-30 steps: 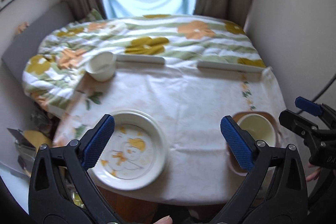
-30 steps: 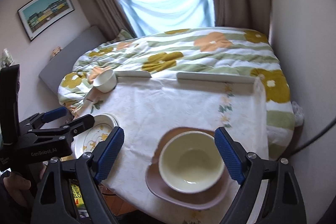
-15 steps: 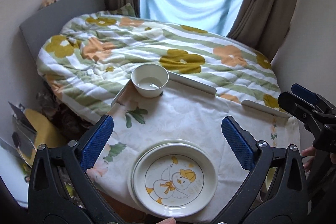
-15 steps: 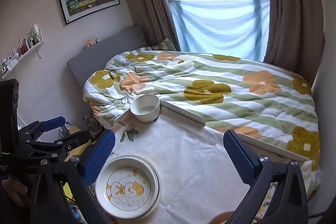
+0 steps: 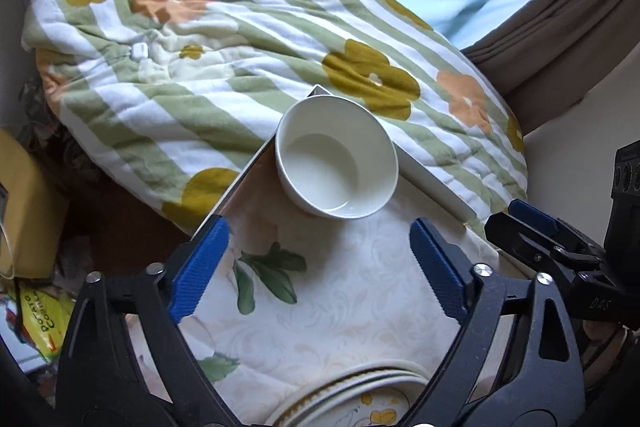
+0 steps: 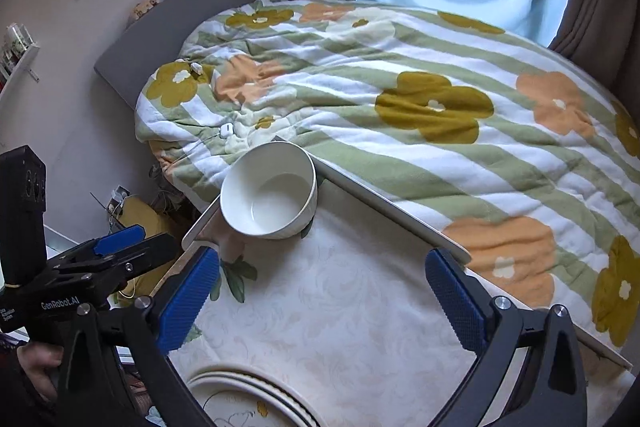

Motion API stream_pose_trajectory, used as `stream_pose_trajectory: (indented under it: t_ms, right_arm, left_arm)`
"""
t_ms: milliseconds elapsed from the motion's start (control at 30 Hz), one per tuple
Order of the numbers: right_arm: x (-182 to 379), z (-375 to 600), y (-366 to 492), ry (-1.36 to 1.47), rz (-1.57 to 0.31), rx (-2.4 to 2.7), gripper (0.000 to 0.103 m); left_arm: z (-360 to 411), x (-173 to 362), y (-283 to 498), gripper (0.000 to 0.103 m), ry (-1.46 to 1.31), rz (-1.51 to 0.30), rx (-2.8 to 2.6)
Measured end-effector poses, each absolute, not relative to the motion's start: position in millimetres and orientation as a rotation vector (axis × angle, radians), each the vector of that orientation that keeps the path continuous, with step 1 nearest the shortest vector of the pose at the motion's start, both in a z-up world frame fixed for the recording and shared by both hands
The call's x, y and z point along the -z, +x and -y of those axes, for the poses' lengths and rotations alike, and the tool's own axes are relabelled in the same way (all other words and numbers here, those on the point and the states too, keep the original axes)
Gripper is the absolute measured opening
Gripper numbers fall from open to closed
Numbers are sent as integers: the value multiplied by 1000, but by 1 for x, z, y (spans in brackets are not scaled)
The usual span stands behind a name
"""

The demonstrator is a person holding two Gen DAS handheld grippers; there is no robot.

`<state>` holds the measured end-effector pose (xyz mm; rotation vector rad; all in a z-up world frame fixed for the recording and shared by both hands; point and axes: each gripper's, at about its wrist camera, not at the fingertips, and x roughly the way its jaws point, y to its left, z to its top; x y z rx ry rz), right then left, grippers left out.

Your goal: Organize plates and bowls

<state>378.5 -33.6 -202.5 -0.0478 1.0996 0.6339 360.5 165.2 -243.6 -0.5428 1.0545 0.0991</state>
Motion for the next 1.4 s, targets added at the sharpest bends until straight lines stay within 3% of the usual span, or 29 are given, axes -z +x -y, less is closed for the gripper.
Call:
stream_pose_trajectory:
  t_ms: [100, 233, 467, 633, 1033, 1400]
  right_arm:
    - [229, 19, 401, 17, -1152, -637, 95]
    - [261, -1, 421, 88, -1228, -642, 55]
    - [281, -23, 428, 74, -1246, -641, 38]
    - [288, -27, 429, 51, -1240, -613, 17]
    - [270, -9, 412, 96, -1183, -607, 16]
    - [184, 65, 340, 156, -1024, -614, 16]
  left_arm:
    - [-175, 276, 386, 65, -613, -1103, -69]
    - [-184, 303, 406, 47, -639, -1138, -66]
    - [-191, 321, 420, 23, -616, -1157, -69]
    - [-192, 320, 421, 22, -599, -1150, -74]
    - [-169, 281, 406, 22, -484, -1084, -76]
    - [-88, 194, 337, 22, -394, -964, -35]
